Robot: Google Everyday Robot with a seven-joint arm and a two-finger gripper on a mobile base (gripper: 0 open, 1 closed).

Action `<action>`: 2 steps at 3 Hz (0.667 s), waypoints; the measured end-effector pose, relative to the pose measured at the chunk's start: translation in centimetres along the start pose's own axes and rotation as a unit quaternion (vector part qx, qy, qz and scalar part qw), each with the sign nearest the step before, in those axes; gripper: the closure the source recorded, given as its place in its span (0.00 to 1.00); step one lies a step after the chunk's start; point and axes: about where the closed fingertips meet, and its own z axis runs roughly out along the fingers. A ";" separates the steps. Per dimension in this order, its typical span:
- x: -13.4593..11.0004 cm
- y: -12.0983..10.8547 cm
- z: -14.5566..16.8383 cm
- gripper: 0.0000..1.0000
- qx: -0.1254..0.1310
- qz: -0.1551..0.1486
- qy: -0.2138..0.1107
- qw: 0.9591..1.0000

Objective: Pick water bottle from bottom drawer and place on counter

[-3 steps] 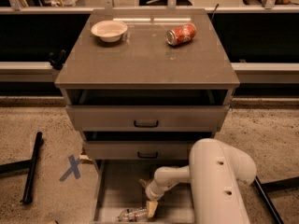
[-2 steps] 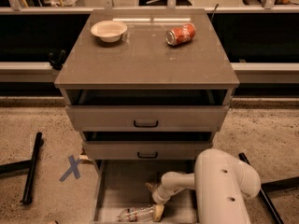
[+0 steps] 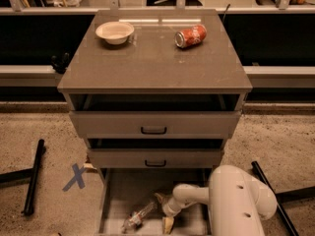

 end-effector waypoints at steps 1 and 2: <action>0.0 0.0 -0.3 0.00 0.001 -0.002 0.000 1.000; 0.0 0.0 -0.3 0.00 0.001 -0.002 0.000 1.000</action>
Offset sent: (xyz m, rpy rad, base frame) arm 0.0139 -0.0202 0.0007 -0.0280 -0.1283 0.0750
